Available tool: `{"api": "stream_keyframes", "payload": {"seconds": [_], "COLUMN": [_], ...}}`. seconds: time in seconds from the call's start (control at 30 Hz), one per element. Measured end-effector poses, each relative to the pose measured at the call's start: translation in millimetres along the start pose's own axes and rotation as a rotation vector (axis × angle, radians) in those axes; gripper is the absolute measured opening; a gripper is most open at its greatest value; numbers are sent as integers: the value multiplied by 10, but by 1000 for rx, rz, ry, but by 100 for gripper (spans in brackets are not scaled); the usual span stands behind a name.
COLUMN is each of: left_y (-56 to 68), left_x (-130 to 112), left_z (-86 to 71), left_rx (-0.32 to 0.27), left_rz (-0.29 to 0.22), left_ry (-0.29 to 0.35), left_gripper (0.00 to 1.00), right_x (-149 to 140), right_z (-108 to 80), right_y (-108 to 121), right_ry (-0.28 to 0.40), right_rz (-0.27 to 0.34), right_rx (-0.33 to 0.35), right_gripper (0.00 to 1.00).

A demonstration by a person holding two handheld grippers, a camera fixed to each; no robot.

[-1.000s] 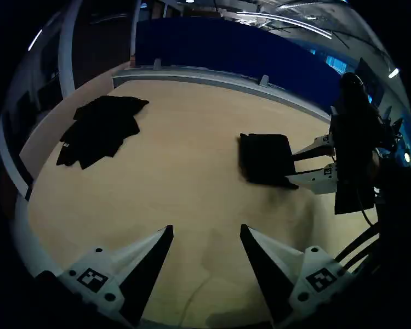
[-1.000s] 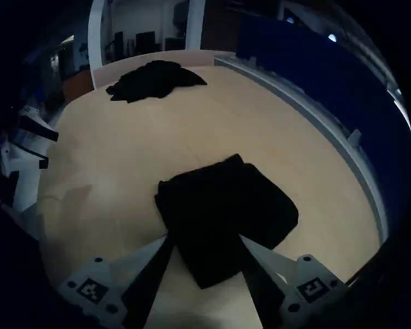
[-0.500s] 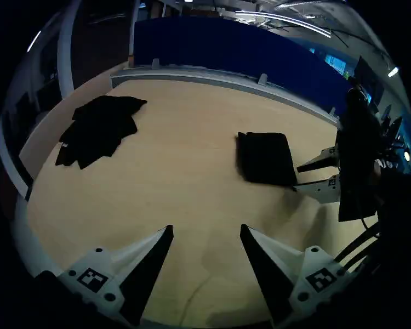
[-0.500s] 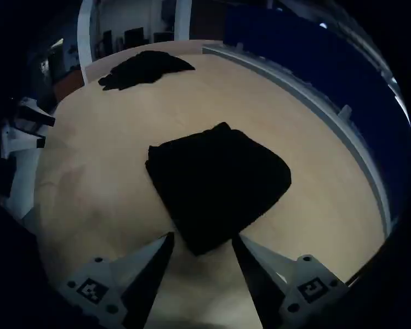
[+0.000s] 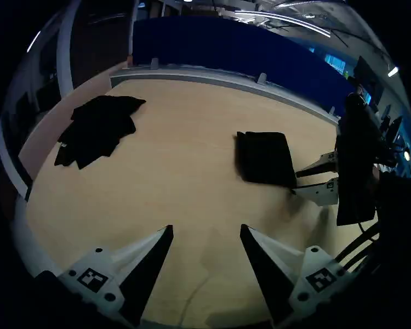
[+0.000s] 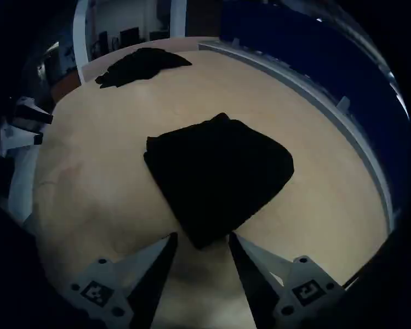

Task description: Fold towel

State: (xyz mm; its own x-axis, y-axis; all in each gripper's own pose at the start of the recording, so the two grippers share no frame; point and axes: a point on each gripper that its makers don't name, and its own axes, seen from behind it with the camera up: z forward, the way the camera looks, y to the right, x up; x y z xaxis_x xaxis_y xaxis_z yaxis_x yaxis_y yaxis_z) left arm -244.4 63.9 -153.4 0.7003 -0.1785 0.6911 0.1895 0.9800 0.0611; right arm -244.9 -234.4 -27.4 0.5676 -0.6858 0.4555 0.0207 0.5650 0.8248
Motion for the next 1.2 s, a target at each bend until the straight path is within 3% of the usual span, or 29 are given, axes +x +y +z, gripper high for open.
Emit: {"api": "stream_keyframes", "payload": {"seconds": [0.2,0.47,0.8,1.2], "left_y": [-4,-2,34,106], "left_x": [-1,-12,31,221], "left_z": [7,25,28,-8], "left_rx": [0,0,-9,-24], "left_rz": [-3,-3,5,22], "left_ry": [-1,-2,1,31], "left_gripper": [90,90,91,90], "right_x": [-19,0,140,901], "right_z": [31,29,-88,-624], "right_y": [1,4,51,356], "right_ry": [-1,10,39,224], "right_rz": [16,47,27,36], "right_rx": [2,8,-10,-76], "right_gripper": [31,10,7,6]}}
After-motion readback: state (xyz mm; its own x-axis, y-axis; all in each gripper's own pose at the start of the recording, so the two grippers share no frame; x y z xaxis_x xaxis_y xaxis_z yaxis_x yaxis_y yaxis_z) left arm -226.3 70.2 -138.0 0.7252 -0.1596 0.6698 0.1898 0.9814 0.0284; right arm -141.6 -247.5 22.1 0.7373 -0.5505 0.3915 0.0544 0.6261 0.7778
